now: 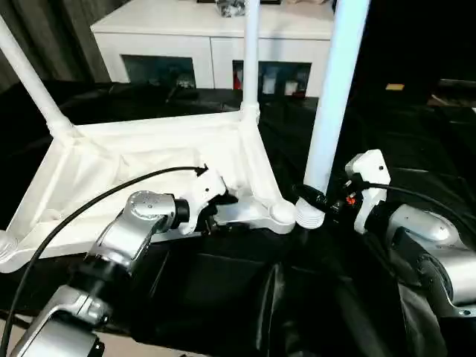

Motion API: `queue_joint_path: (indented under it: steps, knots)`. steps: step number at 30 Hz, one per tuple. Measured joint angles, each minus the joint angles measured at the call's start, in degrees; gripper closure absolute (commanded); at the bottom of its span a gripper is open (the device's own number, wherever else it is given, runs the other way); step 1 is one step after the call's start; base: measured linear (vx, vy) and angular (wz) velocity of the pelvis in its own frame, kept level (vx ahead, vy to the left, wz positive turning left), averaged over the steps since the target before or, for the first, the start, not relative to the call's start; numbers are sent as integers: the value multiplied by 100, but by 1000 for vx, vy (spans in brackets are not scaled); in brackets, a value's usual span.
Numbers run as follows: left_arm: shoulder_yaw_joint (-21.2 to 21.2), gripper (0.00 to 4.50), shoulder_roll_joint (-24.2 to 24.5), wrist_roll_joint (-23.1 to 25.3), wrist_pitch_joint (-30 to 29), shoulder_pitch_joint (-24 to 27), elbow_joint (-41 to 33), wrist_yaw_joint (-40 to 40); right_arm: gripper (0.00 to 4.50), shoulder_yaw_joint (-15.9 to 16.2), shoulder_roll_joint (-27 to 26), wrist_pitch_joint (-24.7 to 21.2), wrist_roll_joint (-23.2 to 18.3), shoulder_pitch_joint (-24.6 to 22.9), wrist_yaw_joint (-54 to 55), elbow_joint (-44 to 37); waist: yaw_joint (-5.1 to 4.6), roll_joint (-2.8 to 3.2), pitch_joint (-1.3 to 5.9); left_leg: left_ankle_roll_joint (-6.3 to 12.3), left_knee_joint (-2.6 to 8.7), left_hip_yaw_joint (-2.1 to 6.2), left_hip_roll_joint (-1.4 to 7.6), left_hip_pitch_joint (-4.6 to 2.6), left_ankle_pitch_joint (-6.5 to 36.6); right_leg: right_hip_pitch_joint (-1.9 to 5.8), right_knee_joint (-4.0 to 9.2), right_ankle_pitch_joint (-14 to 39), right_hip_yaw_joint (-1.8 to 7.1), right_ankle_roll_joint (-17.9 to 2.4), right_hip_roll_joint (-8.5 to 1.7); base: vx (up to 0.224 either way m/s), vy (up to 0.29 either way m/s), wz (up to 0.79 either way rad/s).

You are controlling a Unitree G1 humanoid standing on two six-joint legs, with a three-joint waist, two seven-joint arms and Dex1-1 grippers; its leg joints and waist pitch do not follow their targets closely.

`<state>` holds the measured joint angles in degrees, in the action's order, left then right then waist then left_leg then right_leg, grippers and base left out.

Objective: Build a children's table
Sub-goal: Insert table leg to table base

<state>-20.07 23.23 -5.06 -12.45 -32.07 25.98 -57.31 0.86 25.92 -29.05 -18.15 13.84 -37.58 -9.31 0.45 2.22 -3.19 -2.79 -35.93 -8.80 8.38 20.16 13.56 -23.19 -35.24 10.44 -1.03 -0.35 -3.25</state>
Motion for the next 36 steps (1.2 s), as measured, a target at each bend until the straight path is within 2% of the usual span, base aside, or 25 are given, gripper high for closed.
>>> queue_joint_path:
  steps: [2,6,7,22,27,34,36]
  knots:
    - [-31,155,33,4,1,-1,35,-195,267,-9,31,56,25,0,-4,17,1,1,0,4,3,-2,0,4,3,0,13,0,0,-1,0,0,0,0]
    - [-63,164,35,12,54,-9,122,-334,267,-39,33,82,34,0,1,50,9,1,0,8,2,-4,0,2,5,4,20,-1,0,-3,-1,0,0,0]
    - [-64,189,19,30,114,-20,220,-333,267,-39,33,92,35,0,4,50,9,1,0,4,3,-5,0,1,6,5,19,-2,0,-4,-1,0,0,0]
    - [-122,321,-16,307,509,-422,950,-566,267,-40,13,212,10,26,-48,97,9,8,2,-23,2,-10,2,-4,14,12,19,-7,1,-11,-4,0,0,0]
    - [-163,361,-15,417,615,-451,1054,-644,267,-40,-24,147,-83,48,-50,96,3,12,1,-25,3,-10,2,-5,15,12,19,-7,1,-11,-4,0,0,0]
    - [-247,422,-4,550,758,-522,1152,-793,268,-17,-195,-91,-352,350,-204,152,-5,21,3,-27,3,-11,3,-8,16,14,18,-8,1,-13,-4,0,0,0]
    - [-254,427,11,623,791,-523,1152,-810,268,39,-233,-101,-354,438,-224,261,-17,21,4,-27,4,-12,3,-8,16,14,19,-8,1,-13,-4,0,0,0]
